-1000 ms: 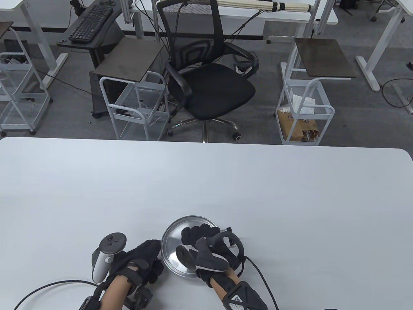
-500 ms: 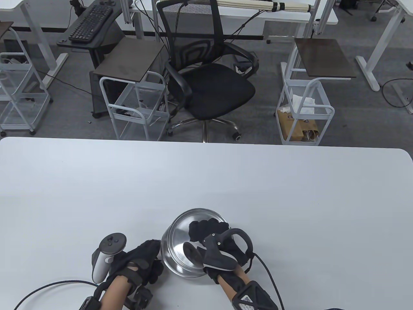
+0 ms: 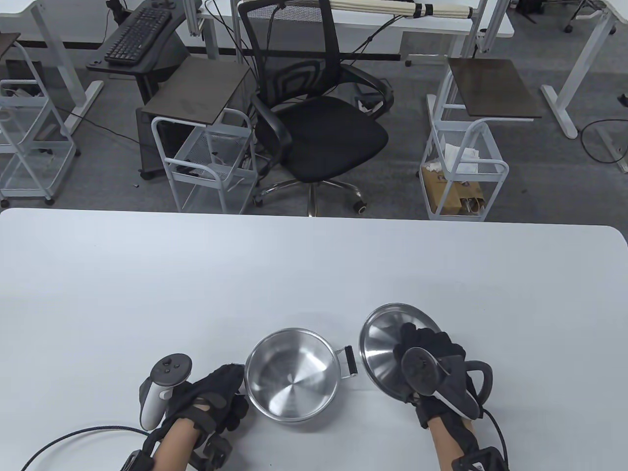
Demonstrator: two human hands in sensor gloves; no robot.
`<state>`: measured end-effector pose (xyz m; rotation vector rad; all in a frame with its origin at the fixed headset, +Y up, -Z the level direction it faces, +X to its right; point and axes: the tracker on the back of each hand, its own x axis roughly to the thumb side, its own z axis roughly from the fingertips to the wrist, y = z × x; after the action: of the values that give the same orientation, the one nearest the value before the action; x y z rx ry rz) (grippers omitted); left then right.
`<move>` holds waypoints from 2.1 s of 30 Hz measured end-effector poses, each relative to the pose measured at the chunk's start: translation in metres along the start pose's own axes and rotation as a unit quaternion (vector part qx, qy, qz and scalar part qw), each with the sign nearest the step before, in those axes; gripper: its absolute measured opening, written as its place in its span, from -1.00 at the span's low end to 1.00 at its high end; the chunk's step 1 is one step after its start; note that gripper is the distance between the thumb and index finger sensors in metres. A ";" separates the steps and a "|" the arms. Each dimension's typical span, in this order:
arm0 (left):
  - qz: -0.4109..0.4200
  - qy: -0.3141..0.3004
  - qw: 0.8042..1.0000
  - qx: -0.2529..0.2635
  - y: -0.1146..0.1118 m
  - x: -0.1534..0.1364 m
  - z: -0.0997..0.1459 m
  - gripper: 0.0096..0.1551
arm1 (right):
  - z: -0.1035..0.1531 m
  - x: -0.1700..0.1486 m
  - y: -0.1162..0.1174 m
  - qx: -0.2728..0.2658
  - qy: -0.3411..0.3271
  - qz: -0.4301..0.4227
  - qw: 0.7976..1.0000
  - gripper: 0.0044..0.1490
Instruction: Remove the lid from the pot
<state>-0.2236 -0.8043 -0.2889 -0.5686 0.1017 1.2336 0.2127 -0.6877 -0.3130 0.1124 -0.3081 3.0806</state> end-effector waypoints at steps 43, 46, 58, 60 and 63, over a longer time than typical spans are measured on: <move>0.004 0.002 1.000 0.005 0.001 -0.001 0.001 -0.39 | 0.013 -0.049 0.072 0.143 0.115 -0.007 0.983 -0.62; 0.006 0.001 1.000 0.007 0.002 -0.001 0.002 -0.37 | 0.017 -0.059 0.070 0.123 0.157 -0.083 0.976 -0.50; -0.021 -0.034 0.984 0.176 0.028 0.003 0.017 -0.16 | 0.027 -0.081 0.053 0.038 0.232 -0.329 0.915 -0.25; -0.060 -0.084 0.965 0.242 0.033 0.016 0.027 -0.19 | 0.026 -0.073 0.042 0.021 0.196 -0.339 0.920 -0.25; -0.135 -0.164 0.927 0.308 0.033 0.040 0.045 -0.25 | 0.026 -0.055 0.025 -0.014 0.124 -0.344 0.931 -0.24</move>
<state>-0.2505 -0.7423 -0.2769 0.1726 0.1176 0.9412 0.2677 -0.7198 -0.2968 -0.1436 -0.2342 2.3564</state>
